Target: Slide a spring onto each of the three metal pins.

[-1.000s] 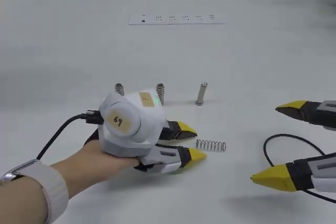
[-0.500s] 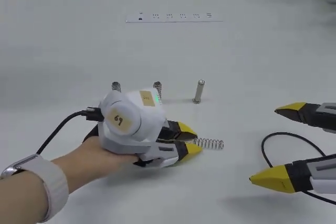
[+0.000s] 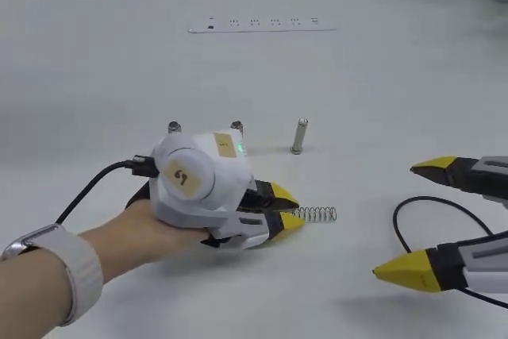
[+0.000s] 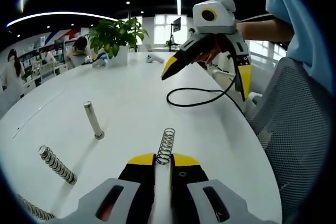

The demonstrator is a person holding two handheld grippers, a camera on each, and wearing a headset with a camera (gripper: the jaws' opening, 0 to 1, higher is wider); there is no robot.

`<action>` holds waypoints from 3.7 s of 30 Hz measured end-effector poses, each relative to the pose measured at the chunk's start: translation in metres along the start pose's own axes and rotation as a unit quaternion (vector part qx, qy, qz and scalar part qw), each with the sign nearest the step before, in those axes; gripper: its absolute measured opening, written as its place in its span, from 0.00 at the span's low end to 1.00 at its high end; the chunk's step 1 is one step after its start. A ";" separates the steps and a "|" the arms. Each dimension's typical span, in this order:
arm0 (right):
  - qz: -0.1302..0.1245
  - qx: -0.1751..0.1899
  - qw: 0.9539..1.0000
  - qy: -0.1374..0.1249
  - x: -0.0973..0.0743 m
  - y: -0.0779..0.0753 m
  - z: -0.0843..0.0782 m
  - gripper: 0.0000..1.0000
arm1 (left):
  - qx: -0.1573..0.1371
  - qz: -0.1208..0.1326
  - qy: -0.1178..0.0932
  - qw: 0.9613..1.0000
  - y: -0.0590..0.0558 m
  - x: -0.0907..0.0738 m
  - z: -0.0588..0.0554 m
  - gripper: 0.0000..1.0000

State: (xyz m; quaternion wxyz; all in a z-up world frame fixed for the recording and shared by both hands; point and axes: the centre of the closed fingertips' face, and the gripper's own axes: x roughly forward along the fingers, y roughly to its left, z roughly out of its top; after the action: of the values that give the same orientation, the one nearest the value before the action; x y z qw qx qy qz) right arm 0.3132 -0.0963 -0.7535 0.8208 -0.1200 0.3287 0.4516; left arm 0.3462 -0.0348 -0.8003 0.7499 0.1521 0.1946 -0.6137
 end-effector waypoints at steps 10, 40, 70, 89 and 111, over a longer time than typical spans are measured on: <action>0.007 -0.001 1.000 -0.003 0.004 0.003 0.003 0.89 | -0.007 0.003 0.001 1.000 0.000 -0.005 0.002 0.03; 0.012 -0.047 0.999 -0.017 0.003 0.007 0.038 0.83 | 0.020 0.029 -0.034 0.999 -0.004 -0.048 0.036 0.03; 0.113 -0.114 0.987 -0.020 0.029 0.061 0.086 0.61 | -0.036 0.091 -0.084 0.992 -0.025 -0.119 0.034 0.03; 0.167 -0.123 0.978 -0.006 0.036 0.076 0.084 0.37 | -0.036 0.073 -0.089 0.993 -0.032 -0.122 0.039 0.03; 0.203 -0.132 0.970 0.009 0.043 0.089 0.078 0.16 | -0.037 0.065 -0.088 0.993 -0.036 -0.119 0.038 0.03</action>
State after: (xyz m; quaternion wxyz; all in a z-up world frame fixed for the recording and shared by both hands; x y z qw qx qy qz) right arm 0.2896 0.0207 -0.7138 0.6860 -0.1622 0.2906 0.6470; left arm 0.2945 0.0430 -0.7099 0.8075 0.0818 0.1403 -0.5671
